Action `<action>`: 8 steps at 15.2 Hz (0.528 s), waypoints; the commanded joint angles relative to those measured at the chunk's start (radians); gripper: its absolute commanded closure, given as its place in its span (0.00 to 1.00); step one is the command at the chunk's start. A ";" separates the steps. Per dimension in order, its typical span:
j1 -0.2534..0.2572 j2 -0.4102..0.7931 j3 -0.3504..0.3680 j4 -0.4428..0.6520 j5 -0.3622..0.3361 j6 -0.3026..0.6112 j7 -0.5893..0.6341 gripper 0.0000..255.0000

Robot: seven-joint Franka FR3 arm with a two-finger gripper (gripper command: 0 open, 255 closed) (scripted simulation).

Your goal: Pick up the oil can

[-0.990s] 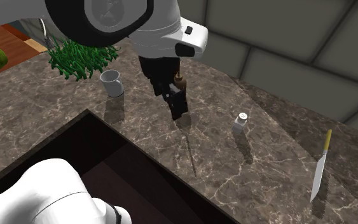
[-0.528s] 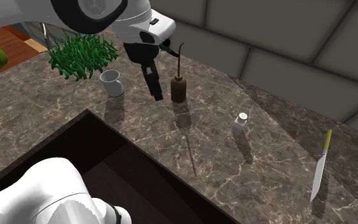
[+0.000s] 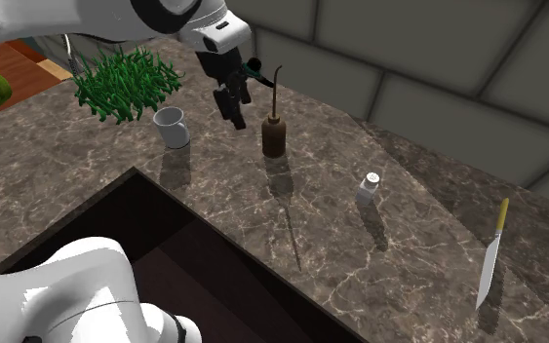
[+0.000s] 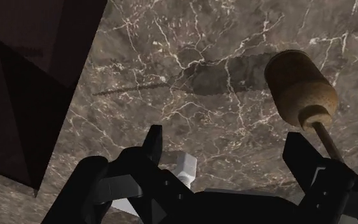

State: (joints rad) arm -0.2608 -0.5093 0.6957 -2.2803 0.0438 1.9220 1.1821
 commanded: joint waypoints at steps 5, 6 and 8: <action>-0.231 0.334 0.323 0.227 -0.265 -0.002 0.486 0.00; -0.265 0.422 0.384 0.276 -0.350 -0.028 0.587 0.00; -0.257 0.643 0.455 0.388 -0.562 -0.123 0.805 0.00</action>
State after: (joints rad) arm -0.5143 0.0130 1.1074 -1.9501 -0.3953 1.8425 1.8549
